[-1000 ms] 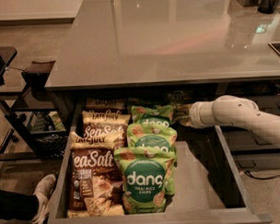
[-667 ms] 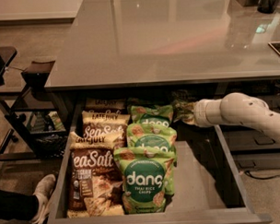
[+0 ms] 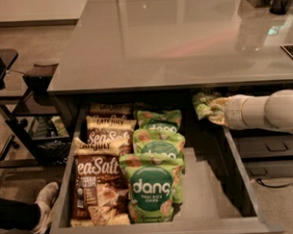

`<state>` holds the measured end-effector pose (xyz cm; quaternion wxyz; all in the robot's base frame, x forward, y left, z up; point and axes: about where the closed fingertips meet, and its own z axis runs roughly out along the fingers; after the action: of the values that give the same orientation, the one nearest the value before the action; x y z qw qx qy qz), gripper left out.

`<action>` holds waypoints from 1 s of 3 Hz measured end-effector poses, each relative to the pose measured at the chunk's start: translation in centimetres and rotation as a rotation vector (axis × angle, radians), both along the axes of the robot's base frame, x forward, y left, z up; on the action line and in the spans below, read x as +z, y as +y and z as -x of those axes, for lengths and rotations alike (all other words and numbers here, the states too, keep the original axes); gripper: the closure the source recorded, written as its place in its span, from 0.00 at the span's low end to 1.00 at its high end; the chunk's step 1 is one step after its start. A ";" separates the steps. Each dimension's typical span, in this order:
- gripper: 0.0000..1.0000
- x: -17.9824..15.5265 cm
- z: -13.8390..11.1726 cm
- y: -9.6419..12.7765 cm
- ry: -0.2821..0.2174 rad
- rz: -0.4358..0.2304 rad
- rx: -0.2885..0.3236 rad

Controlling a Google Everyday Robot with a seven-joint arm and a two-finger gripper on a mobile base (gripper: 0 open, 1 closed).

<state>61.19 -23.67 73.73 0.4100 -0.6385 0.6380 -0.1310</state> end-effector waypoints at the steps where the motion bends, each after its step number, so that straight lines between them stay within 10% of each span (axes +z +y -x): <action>1: 1.00 3.8 2.8 -1.6 0.028 0.016 -0.012; 3: 1.00 3.1 4.5 -0.6 0.057 0.016 0.012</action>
Offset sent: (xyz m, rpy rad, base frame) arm -0.0218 -0.0162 0.0347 -0.0114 0.0132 -0.0185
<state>56.64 -24.30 76.78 0.3872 -0.6491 0.6445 -0.1152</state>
